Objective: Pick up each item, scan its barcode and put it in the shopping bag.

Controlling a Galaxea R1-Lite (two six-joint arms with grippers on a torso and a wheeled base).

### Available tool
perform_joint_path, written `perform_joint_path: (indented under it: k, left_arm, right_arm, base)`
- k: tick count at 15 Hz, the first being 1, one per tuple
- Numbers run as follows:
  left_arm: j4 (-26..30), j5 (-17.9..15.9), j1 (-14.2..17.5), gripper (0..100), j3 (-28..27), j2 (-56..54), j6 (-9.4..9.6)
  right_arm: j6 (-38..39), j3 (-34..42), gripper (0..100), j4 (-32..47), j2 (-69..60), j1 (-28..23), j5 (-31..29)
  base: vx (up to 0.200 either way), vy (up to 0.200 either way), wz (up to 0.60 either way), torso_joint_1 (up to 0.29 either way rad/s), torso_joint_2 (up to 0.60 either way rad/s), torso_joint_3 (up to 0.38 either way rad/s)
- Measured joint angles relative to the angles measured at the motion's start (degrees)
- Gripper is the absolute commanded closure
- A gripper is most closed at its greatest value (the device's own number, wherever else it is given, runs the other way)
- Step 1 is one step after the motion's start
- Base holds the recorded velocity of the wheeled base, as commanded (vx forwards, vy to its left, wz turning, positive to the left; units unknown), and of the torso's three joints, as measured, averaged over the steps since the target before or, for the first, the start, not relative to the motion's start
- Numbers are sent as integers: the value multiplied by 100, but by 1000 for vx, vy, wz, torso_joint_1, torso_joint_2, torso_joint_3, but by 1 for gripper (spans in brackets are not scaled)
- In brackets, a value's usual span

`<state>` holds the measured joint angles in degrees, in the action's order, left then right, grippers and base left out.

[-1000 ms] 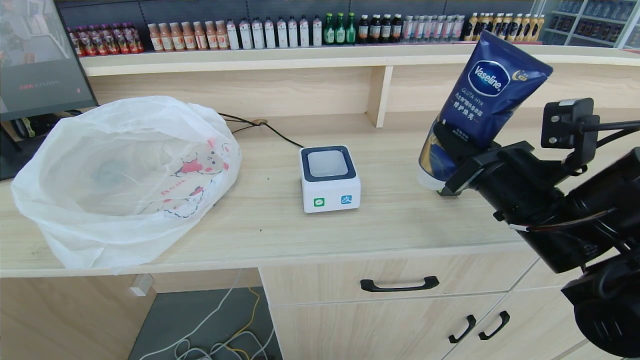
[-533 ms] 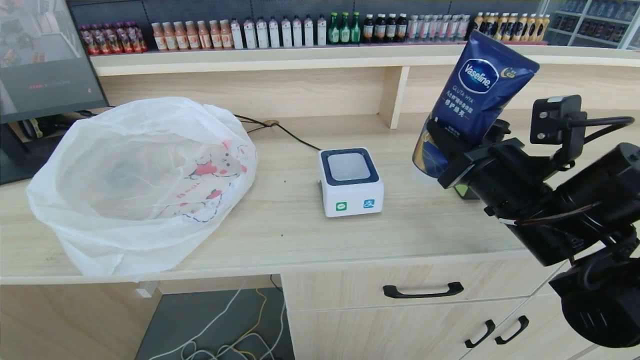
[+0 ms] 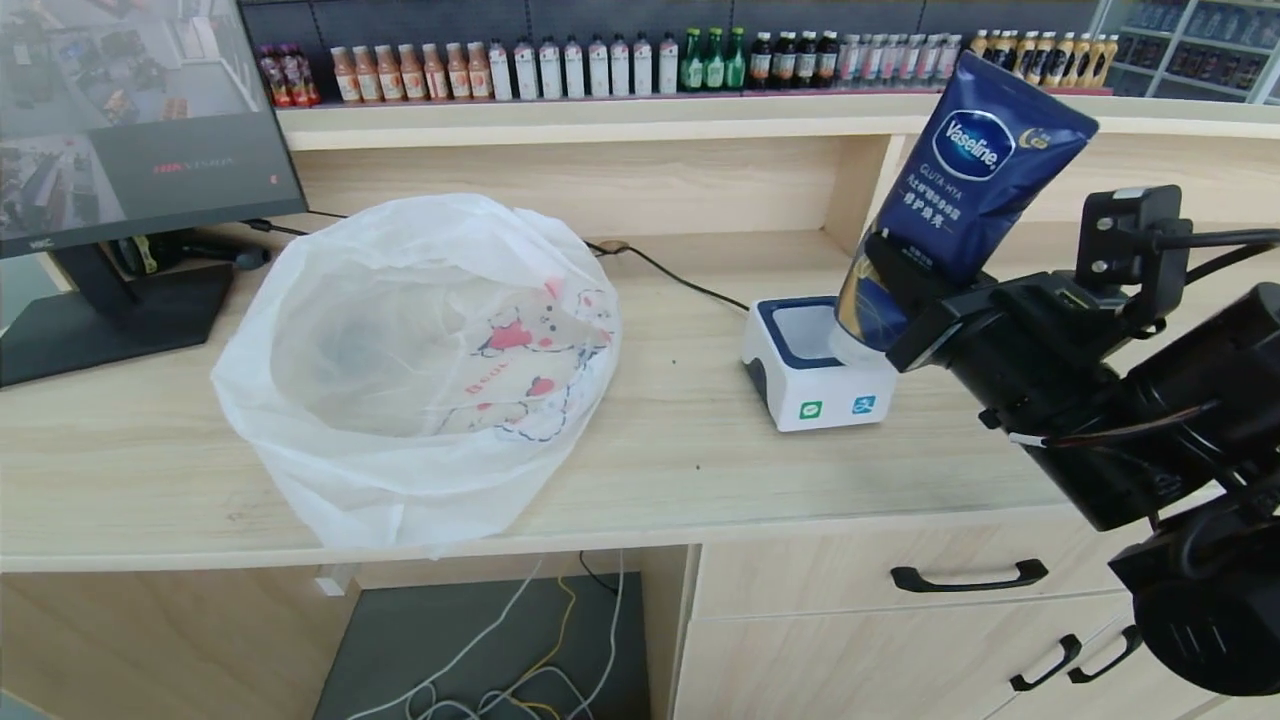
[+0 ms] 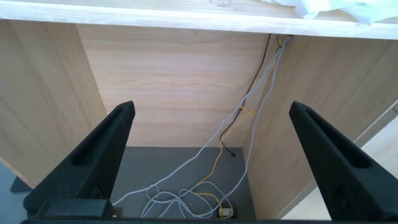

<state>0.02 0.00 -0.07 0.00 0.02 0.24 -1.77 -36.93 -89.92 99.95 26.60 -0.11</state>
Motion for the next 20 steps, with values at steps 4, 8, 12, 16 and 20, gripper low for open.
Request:
perform_joint_path:
  k: [4,8,12,16,20]
  left_arm:
    - [-2,-2,7,0,0,0,0]
    - [-2,0,7,0,0,0,0]
    - [-2,0,5,0,0,0,0]
    - [-2,0,7,0,0,0,0]
    - [-2,0,5,0,0,0,-2]
  right_arm:
    - [13,62,100,-11,-130,22,-328]
    - [349,-30,100,-5,-268,347,-746]
    - [1608,-802,100,709,-244,812,-1315]
    - [2711,-1051,100,951,-34,940,-1510]
    - [3419,-1136,100,972,236,1033,-1673]
  base:
    - [0,0,0,0,0,0]
    - [0,0,0,0,0,0]
    - [0,0,0,0,0,0]
    - [0,0,0,0,0,0]
    - [0,0,0,0,0,0]
